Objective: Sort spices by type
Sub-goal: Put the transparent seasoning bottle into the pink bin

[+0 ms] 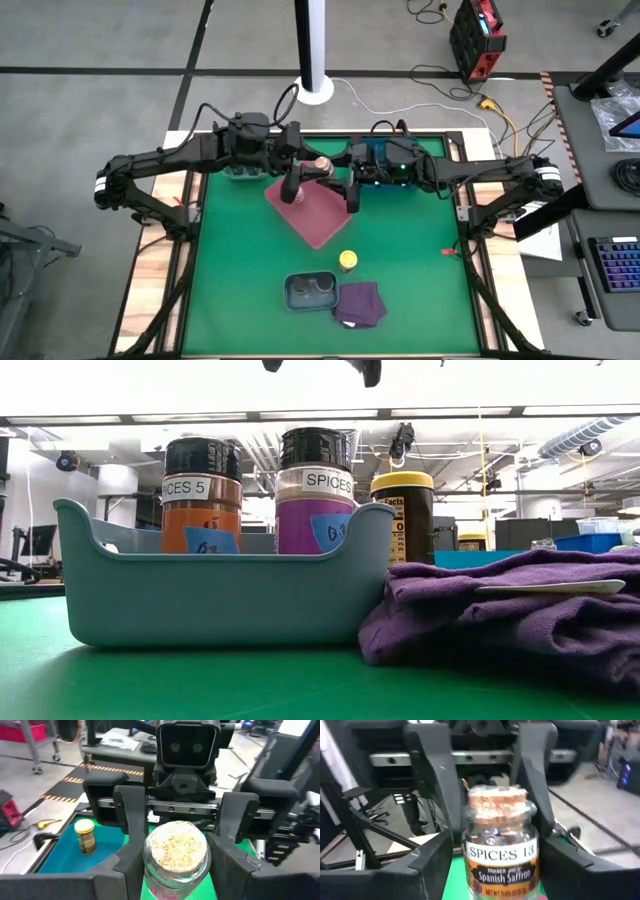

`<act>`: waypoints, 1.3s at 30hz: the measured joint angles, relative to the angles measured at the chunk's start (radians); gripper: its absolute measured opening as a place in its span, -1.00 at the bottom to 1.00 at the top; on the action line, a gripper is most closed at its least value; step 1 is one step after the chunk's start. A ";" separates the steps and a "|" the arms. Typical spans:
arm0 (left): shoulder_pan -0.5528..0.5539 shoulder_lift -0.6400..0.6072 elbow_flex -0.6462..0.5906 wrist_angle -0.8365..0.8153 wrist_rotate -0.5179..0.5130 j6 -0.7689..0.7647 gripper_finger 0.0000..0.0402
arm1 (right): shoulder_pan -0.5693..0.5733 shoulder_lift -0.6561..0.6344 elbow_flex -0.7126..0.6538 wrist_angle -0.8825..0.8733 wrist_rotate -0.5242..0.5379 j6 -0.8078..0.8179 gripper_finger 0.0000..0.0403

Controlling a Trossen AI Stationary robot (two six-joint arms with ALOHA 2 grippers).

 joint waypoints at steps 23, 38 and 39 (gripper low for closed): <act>-0.143 -0.030 -0.411 0.195 -0.445 -0.051 -0.22 | -0.001 -0.127 -0.021 -0.538 0.271 0.256 0.11; -0.194 0.041 -0.832 0.733 -0.512 -0.139 -0.22 | 0.001 -0.127 -0.033 -0.482 0.299 0.276 0.09; -0.194 0.060 -0.835 0.742 -0.514 -0.139 -0.22 | 0.001 -0.127 -0.033 -0.481 0.299 0.276 0.10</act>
